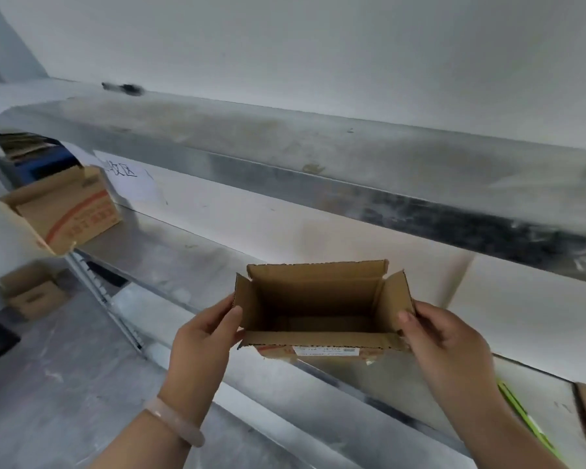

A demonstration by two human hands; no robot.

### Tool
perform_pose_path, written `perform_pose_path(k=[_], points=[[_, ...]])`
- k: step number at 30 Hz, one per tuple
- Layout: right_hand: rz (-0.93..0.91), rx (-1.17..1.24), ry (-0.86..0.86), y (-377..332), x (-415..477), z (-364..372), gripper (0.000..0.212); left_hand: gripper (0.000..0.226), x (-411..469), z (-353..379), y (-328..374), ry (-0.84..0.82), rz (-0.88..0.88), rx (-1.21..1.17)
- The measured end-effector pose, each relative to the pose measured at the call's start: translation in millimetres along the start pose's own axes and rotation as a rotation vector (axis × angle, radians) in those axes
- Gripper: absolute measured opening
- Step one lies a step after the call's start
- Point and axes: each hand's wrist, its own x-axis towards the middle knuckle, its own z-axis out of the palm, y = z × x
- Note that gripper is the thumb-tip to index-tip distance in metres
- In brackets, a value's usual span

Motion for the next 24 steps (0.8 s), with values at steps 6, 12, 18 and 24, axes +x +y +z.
perform_pose_path(k=[6, 12, 18, 24], points=[[-0.047, -0.003, -0.095, -71.1, 13.4, 131.0, 0.019, 0.021, 59.5, -122.3, 1.0, 0.106, -0.003, -0.066], [-0.055, 0.111, -0.182, -143.4, 28.4, 267.8, 0.021, 0.022, 128.3, -230.7, -4.7, 0.220, -0.002, -0.082], [-0.068, 0.147, -0.234, -203.0, 60.4, 369.7, 0.025, 0.029, 191.8, -297.6, -12.3, 0.262, -0.028, -0.133], [-0.074, 0.180, -0.225, -250.4, 121.1, 467.5, 0.016, 0.028, 283.4, -337.3, -17.8, 0.276, -0.084, -0.219]])
